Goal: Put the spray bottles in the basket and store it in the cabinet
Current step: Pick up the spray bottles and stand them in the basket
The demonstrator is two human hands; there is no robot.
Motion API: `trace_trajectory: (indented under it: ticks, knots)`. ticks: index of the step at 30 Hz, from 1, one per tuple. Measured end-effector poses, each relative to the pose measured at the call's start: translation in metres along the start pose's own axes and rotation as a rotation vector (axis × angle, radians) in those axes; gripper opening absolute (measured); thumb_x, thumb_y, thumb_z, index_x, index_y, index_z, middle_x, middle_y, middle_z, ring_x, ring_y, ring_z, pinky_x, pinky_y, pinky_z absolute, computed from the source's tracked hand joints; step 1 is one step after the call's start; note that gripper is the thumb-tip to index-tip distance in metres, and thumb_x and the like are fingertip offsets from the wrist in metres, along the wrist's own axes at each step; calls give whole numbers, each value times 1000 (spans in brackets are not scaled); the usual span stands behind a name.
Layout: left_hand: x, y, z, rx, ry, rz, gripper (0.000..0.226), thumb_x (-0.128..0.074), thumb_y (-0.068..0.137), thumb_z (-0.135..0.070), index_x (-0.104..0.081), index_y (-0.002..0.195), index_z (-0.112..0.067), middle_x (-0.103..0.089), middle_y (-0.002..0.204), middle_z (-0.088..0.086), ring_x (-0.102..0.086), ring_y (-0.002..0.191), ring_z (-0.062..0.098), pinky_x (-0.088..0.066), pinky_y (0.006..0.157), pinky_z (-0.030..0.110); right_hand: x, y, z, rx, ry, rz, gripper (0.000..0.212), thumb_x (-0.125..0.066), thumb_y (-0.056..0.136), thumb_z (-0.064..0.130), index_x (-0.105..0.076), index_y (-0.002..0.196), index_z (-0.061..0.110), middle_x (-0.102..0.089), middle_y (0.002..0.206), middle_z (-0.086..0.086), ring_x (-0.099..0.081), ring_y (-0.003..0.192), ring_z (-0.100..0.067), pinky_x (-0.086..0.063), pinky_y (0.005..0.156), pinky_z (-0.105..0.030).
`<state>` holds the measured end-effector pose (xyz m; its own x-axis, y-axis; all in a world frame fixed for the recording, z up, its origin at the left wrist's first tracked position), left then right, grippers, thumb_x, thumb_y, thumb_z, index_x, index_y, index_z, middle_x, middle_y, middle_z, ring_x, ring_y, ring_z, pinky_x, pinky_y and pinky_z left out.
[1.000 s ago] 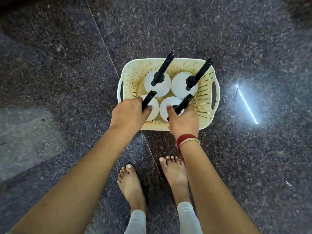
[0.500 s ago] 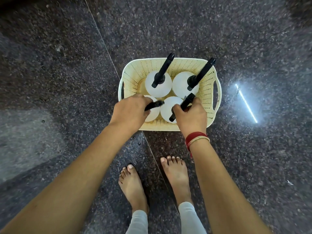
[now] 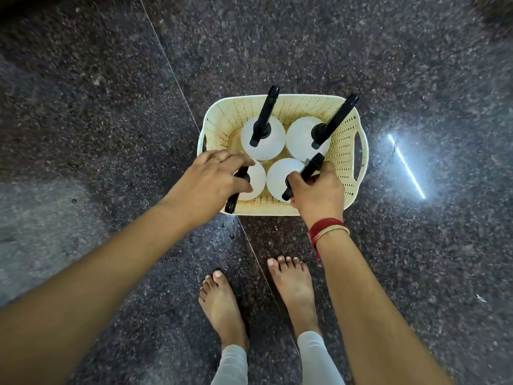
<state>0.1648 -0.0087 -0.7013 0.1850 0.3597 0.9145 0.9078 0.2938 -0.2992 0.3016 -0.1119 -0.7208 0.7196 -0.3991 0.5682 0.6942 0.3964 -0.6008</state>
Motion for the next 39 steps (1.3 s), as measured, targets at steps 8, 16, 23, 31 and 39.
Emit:
trace_trajectory:
  ticks: [8, 16, 23, 31, 39]
  knots:
    - [-4, -10, 7, 230, -111, -75, 50, -68, 75, 1, -61, 119, -22, -49, 135, 15, -47, 121, 37, -41, 91, 51, -2, 2, -3, -32, 19, 12, 27, -59, 79, 26, -50, 99, 11, -67, 96, -14, -67, 85, -38, -55, 81, -50]
    - [0, -6, 10, 268, -5, -111, 32, -66, 80, -44, -61, 87, -13, -65, 79, 6, -63, 73, 30, -42, 60, 34, -6, 2, -2, -52, 24, 25, 23, -57, 79, 25, -51, 95, 10, -66, 99, -16, -65, 91, -40, -53, 84, -50]
    - [-9, -12, 13, 446, -138, -111, 35, -58, 87, -45, -45, 73, -15, -62, 66, 11, -60, 59, 35, -34, 50, 30, -8, 5, -1, -12, -17, 33, 18, -56, 79, 25, -49, 86, 10, -66, 93, -17, -65, 86, -42, -53, 82, -52]
    - [-10, -2, 8, 537, -244, -127, 30, -58, 87, -39, -42, 74, -17, -61, 66, 15, -59, 61, 40, -33, 51, 32, -13, 4, -4, -18, 16, 24, 21, -49, 80, 25, -48, 95, 10, -65, 95, -20, -65, 85, -44, -54, 79, -55]
    - [-15, 1, 8, 600, -261, -139, 28, -57, 87, -41, -52, 77, -15, -60, 65, 13, -59, 64, 41, -33, 52, 32, -10, 1, -9, 61, 55, -4, 35, -48, 84, 23, -44, 116, 11, -63, 106, -17, -65, 84, -44, -54, 77, -55]
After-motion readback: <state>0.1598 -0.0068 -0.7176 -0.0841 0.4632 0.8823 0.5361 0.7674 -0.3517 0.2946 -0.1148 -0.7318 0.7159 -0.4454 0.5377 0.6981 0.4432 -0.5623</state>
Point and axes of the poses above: each hand's wrist, its own y-axis towards the middle knuckle, its own x-axis out of the back of the hand, z = x × y, the point moved 5 cm from there along y, towards the middle knuckle
